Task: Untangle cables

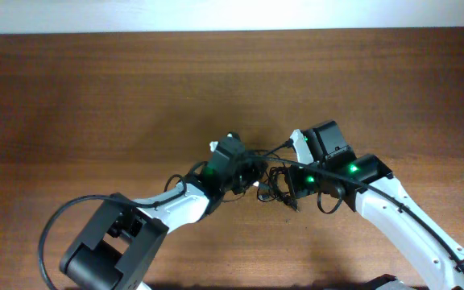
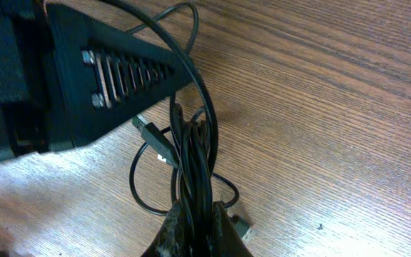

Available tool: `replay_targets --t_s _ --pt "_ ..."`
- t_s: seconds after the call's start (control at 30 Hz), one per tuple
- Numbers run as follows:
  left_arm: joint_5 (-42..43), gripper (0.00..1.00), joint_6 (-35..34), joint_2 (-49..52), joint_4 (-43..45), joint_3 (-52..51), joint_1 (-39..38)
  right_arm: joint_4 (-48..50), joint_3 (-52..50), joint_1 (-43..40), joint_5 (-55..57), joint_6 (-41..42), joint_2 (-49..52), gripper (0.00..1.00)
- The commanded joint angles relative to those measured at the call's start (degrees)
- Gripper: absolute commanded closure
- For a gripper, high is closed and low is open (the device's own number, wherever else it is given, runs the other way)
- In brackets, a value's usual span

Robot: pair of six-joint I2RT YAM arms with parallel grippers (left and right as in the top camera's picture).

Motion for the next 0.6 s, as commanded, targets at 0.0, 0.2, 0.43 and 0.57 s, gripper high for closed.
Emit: replay_targets --t_s 0.0,0.2,0.43,0.57 --pt "9.7 1.00 0.3 -2.4 0.1 0.4 8.3 0.1 0.6 0.4 0.0 -0.6 0.2 0.96" --pt "31.0 1.00 8.8 -19.6 0.1 0.4 28.5 0.1 0.6 0.4 5.5 2.0 0.3 0.96" --pt "19.4 0.01 24.7 -25.9 -46.2 0.4 35.4 1.0 0.7 0.2 -30.4 2.8 0.2 0.96" --pt "39.3 0.01 50.0 -25.9 -41.0 0.4 31.1 2.7 0.7 0.2 -37.0 -0.7 0.2 0.96"
